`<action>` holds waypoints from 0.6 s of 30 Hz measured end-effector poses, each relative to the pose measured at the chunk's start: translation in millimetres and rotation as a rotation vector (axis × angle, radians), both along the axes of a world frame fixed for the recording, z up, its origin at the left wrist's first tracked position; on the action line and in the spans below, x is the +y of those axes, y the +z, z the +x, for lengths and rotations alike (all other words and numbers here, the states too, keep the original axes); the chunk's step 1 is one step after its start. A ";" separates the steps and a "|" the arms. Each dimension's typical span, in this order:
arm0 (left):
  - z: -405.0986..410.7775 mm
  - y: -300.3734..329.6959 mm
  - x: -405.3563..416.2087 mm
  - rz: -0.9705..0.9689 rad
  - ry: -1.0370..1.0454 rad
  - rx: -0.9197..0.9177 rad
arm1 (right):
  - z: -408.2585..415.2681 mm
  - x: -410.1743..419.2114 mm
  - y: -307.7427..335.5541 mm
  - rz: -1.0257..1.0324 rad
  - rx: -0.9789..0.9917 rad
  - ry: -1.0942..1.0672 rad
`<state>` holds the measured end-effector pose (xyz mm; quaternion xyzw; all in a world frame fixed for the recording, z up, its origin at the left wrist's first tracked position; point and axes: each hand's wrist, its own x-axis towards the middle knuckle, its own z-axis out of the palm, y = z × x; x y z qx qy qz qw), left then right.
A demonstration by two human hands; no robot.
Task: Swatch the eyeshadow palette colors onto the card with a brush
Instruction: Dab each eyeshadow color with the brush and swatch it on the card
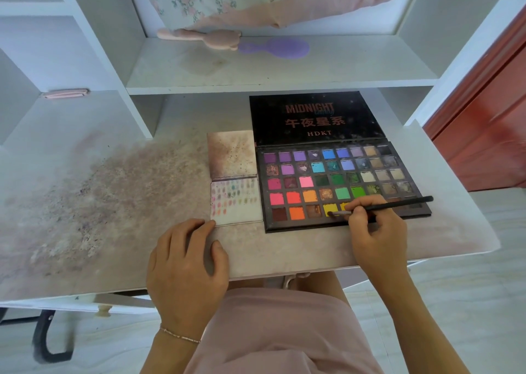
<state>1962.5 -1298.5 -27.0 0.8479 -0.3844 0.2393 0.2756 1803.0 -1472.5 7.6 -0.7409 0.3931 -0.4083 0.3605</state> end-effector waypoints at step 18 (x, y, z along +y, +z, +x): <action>-0.1 3.8 0.2 0.023 0.001 0.028 | 62.6 42.7 6.2 0.062 -0.083 0.294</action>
